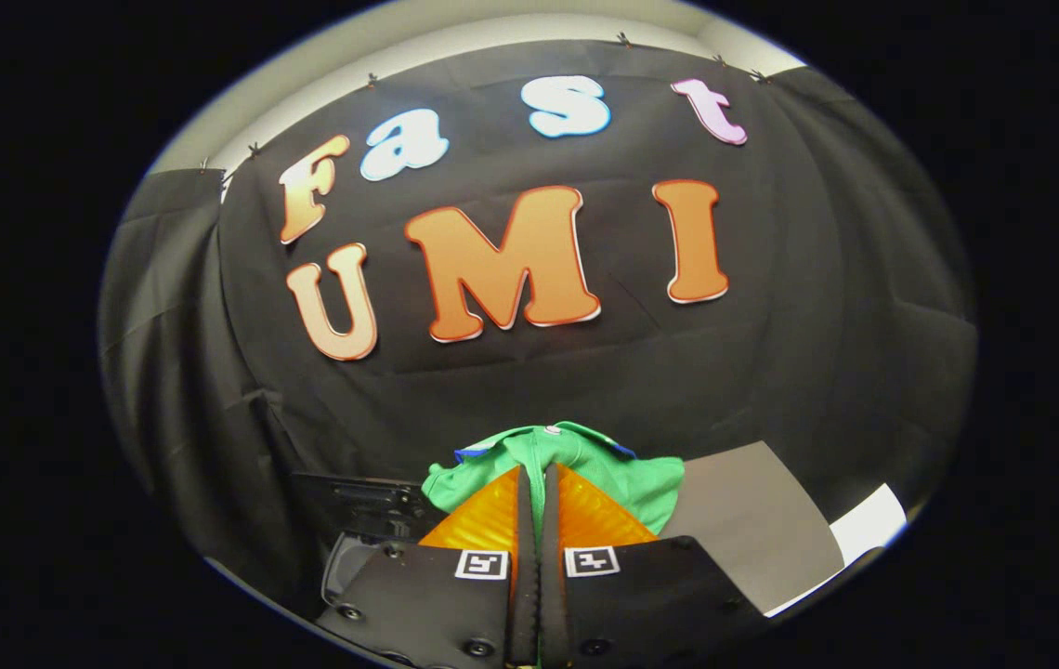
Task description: Put the clothes into the washing machine and then close the washing machine lid.
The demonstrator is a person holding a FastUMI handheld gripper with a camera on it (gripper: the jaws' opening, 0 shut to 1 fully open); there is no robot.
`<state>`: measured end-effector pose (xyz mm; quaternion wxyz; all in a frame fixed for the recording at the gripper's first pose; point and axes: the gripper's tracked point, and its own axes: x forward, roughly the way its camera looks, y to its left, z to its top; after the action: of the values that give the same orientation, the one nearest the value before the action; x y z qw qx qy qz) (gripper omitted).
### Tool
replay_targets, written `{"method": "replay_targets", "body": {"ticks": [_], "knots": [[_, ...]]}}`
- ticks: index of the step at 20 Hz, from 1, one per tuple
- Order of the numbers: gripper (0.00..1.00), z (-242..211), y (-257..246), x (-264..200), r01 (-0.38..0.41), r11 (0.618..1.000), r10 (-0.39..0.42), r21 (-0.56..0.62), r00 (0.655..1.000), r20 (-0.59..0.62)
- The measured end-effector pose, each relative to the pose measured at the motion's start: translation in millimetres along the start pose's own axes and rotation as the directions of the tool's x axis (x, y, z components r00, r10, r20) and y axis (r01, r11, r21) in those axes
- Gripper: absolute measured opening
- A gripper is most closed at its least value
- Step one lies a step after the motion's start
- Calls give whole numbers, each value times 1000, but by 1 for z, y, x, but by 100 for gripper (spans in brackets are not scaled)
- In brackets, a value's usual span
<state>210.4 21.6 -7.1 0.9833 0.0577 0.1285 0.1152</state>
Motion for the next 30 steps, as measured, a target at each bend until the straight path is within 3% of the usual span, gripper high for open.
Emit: {"method": "replay_targets", "body": {"ticks": [7, 12, 20, 30], "knots": [[9, -4, 129, -37, -89, 995, 91, -48, 995, 27], [9, -34, 202, -24, -182, 983, 182, 38, 983, -11], [9, -119, 259, 31, -202, 977, 209, 68, 970, -123], [9, -249, 276, 113, -171, 980, 194, 98, 929, -314]]}}
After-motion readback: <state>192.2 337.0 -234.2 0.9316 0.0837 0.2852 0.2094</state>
